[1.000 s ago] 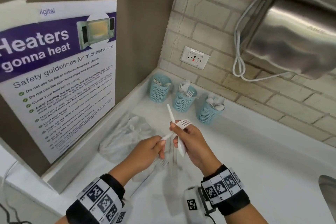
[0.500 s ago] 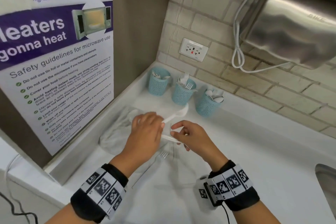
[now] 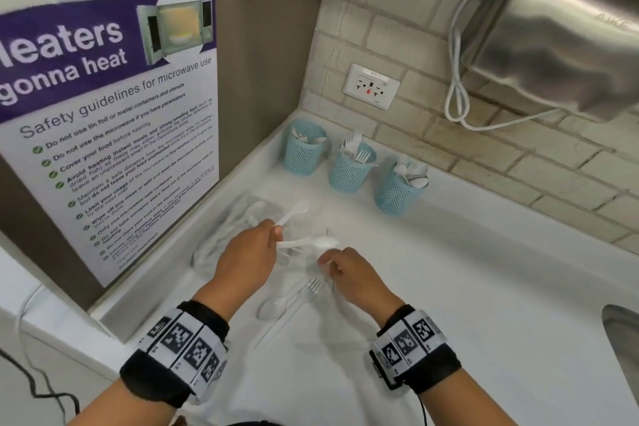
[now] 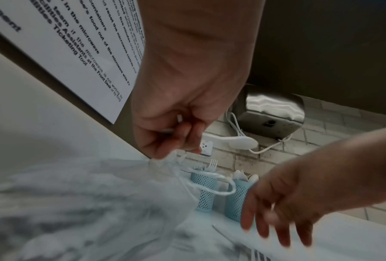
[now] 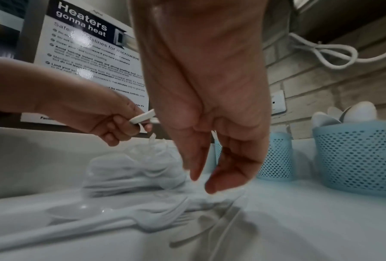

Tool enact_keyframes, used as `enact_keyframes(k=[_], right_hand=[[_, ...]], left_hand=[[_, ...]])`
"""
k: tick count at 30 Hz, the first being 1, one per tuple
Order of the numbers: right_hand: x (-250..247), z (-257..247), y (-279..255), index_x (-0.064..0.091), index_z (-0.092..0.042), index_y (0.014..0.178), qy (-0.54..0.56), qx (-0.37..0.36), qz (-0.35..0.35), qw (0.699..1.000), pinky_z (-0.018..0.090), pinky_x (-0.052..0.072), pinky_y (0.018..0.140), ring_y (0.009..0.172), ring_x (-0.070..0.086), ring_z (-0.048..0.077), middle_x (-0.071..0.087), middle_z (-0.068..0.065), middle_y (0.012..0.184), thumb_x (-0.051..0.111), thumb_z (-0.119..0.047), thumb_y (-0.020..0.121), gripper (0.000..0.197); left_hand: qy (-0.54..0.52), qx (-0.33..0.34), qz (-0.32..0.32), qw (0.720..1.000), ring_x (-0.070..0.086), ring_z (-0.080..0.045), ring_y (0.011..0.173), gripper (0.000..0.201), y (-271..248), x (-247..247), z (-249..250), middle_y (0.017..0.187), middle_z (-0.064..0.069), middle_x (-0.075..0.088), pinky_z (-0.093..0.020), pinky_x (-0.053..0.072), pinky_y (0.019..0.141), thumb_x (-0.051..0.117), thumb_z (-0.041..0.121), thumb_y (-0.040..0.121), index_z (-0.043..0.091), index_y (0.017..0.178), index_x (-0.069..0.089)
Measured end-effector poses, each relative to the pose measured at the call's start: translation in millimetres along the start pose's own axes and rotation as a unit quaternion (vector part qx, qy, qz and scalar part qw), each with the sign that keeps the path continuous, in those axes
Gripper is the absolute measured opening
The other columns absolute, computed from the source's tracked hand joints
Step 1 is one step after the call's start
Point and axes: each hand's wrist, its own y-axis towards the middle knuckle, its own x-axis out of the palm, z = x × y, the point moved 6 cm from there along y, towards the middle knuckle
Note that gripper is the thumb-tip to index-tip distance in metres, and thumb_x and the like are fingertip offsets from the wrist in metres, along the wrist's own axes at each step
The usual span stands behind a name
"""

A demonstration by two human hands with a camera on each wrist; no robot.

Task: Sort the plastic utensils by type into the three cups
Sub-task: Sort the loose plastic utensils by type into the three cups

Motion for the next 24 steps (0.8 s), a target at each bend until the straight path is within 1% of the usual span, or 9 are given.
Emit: enact_keyframes(k=[2,5,10,13,15,18,20,22,24], right_hand=[[8.1,1.1,0.1,0.057,-0.020,0.119,-0.048,0.010,-0.036,0.998,0.032,0.047,0.086,0.100,0.058,0.027,0.051,0.008,0.114,0.052,-0.023,0.093,0.026],[22.9,-2.9,1.9,0.049,-0.015,0.121,-0.108,0.023,-0.060,0.992,0.033,0.044,0.084,0.105,0.054,0.028,0.047,0.008,0.117,0.065,-0.041,0.085,0.047],[29.4,-7.3,7.5,0.052,-0.008,0.111,-0.112,0.010,-0.042,0.993,0.028,0.041,0.077,0.099,0.055,0.028,0.053,0.008,0.108,0.064,-0.032,0.089,0.034],[21.5,-1.1,8.8,0.055,-0.016,0.083,-0.001,0.012,-0.037,0.999,0.016,0.039,0.063,0.077,0.051,0.013,0.050,-0.008,0.078,0.067,-0.021,0.086,0.013],[13.3,5.2,9.2,0.055,-0.020,0.076,0.145,0.032,-0.039,0.988,0.020,0.045,0.071,0.076,0.053,0.011,0.057,-0.006,0.078,0.069,-0.020,0.085,0.016],[0.4,3.8,6.8,0.051,-0.019,0.083,0.415,0.037,-0.055,0.908,0.025,0.048,0.078,0.088,0.061,0.016,0.067,0.006,0.097,0.061,-0.017,0.093,0.014],[-8.8,-1.6,5.7,0.045,-0.019,0.089,0.511,0.027,-0.041,0.858,0.026,0.051,0.081,0.091,0.064,0.019,0.068,0.011,0.104,0.052,-0.019,0.098,0.012],[-11.5,-8.4,5.3,0.041,-0.017,0.096,0.536,0.018,-0.017,0.844,0.031,0.054,0.081,0.087,0.067,0.024,0.066,0.009,0.098,0.046,-0.021,0.100,0.008],[-3.9,-13.5,4.6,0.040,-0.017,0.100,0.504,0.031,-0.010,0.863,0.041,0.056,0.076,0.071,0.067,0.023,0.061,0.006,0.085,0.043,-0.026,0.102,0.010]], left_hand=[[-0.029,-0.005,-0.002,1.000,0.059,-0.025,0.079,0.033,1.3,-1.5,0.8,0.085,-0.007,0.065,-0.037,0.048,0.073,0.029,0.028,0.102,0.012,0.097,0.057],[-0.043,0.007,0.004,0.999,0.059,-0.026,0.078,0.032,3.8,-4.2,5.8,0.081,-0.007,0.064,-0.037,0.047,0.071,0.030,0.028,0.102,0.013,0.096,0.057],[-0.039,0.012,-0.007,0.999,0.048,-0.016,0.060,0.030,4.5,-1.3,4.1,0.064,0.002,0.051,-0.026,0.033,0.052,0.028,0.030,0.103,0.015,0.085,0.047],[-0.048,0.003,-0.004,0.999,0.046,-0.014,0.059,0.030,5.5,-1.9,0.1,0.063,0.002,0.050,-0.026,0.032,0.052,0.028,0.031,0.102,0.016,0.083,0.046],[-0.065,-0.007,0.002,0.998,0.045,-0.013,0.058,0.031,7.3,-3.6,-2.1,0.062,0.003,0.049,-0.029,0.032,0.052,0.028,0.031,0.102,0.019,0.080,0.044],[-0.078,-0.013,0.014,0.997,0.045,-0.012,0.057,0.031,8.1,-3.4,-2.3,0.061,0.003,0.048,-0.030,0.031,0.052,0.029,0.031,0.102,0.020,0.076,0.042],[-0.077,-0.011,0.013,0.997,0.045,-0.014,0.058,0.033,7.8,-0.5,-1.1,0.062,0.004,0.047,-0.027,0.031,0.051,0.029,0.031,0.102,0.015,0.080,0.048],[-0.078,-0.009,0.010,0.997,0.046,-0.012,0.061,0.034,8.0,2.6,-1.0,0.066,0.007,0.048,-0.023,0.030,0.051,0.029,0.031,0.102,0.014,0.090,0.056],[-0.080,-0.008,0.010,0.997,0.049,-0.013,0.067,0.034,8.8,4.2,-1.9,0.073,0.006,0.053,-0.024,0.030,0.054,0.030,0.029,0.102,0.013,0.098,0.060]])
